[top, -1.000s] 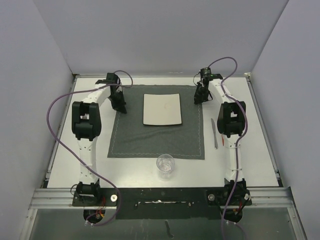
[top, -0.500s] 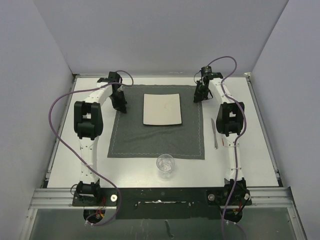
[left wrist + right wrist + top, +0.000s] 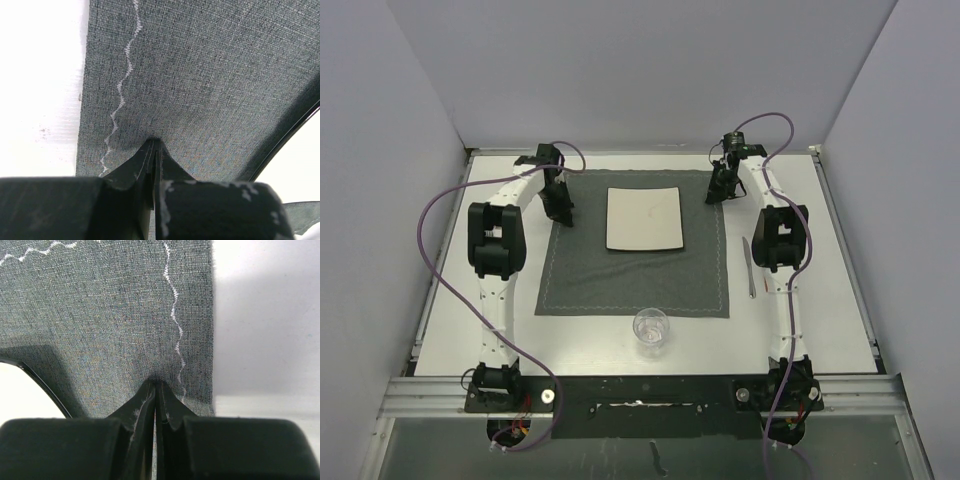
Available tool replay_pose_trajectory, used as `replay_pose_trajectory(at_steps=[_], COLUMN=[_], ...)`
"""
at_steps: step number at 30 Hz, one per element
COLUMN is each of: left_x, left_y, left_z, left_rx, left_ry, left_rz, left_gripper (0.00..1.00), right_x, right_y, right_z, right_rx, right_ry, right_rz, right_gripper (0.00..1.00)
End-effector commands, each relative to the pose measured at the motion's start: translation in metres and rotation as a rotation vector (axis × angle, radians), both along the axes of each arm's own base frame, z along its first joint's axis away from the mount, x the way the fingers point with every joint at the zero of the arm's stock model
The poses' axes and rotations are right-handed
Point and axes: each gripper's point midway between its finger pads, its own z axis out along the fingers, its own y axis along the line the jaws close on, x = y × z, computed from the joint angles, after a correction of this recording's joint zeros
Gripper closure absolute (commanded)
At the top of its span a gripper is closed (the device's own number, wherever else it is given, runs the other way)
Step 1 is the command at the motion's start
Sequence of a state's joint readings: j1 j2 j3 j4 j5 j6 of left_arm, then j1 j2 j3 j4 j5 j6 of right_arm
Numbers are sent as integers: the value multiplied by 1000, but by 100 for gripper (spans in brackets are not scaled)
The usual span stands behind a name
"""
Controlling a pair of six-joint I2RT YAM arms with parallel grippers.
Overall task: Set the dinner table for one person
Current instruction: Adjust the napkin at the center of the board.
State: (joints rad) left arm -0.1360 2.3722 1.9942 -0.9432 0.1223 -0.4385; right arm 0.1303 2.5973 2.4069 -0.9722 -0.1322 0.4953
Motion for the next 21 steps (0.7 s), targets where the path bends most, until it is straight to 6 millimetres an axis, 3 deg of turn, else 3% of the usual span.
replay_pose_trajectory(at_steps=[1,13,21], left_x=[-23,-32,-35], left_y=[36,51,56], left_z=[-31,-29,-27], left_rx=[125,130,128], left_ry=[113,135,136], left_rz=[42,78,91], left_gripper=[100,100,100], right_x=[4,3,4], right_y=[0,-2,-7], right_z=[3,5,16], right_rx=[7,4,-17], right_ry=[-13,-10,-28], right_rz=[20,18,4], right_gripper=[100,100,99])
